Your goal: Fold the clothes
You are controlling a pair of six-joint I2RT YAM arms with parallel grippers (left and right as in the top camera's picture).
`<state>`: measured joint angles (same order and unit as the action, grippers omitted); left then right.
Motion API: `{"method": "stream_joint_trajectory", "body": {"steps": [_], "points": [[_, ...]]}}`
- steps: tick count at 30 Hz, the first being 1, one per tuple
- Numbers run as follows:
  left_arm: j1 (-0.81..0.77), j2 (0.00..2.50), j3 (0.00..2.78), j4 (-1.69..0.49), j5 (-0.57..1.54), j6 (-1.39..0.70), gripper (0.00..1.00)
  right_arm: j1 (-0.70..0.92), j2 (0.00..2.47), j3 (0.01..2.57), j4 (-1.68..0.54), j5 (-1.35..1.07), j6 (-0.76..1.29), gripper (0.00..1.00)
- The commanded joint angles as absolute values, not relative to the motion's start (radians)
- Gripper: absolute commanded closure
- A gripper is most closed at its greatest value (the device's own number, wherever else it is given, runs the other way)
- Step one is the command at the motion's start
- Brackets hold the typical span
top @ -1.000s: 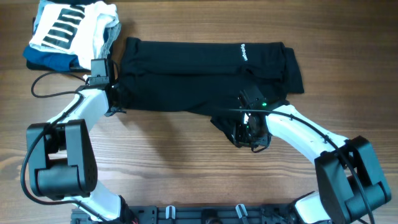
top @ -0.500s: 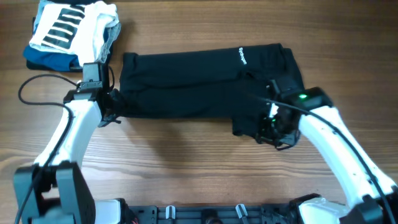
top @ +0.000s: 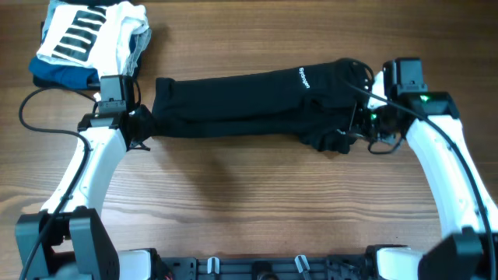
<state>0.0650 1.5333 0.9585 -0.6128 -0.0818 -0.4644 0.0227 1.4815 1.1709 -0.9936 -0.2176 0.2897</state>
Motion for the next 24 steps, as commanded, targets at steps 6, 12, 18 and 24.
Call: {"method": "stream_joint_trajectory", "body": {"steps": [6,12,18,24], "points": [[0.07,1.626,0.955,-0.463,-0.107,-0.448,0.96,0.018,1.625,1.192,-0.677,-0.224,0.273,0.96],[0.07,1.735,0.955,-0.332,-0.107,-0.448,0.96,0.018,1.685,1.192,-0.537,-0.203,0.27,0.96],[0.07,1.765,0.955,-0.166,-0.105,-0.449,0.96,0.018,1.771,1.191,-0.452,-0.175,0.295,0.96],[0.069,1.765,0.955,-0.057,-0.076,-0.449,0.89,0.018,1.787,1.191,-0.389,-0.176,0.295,0.93]]}}
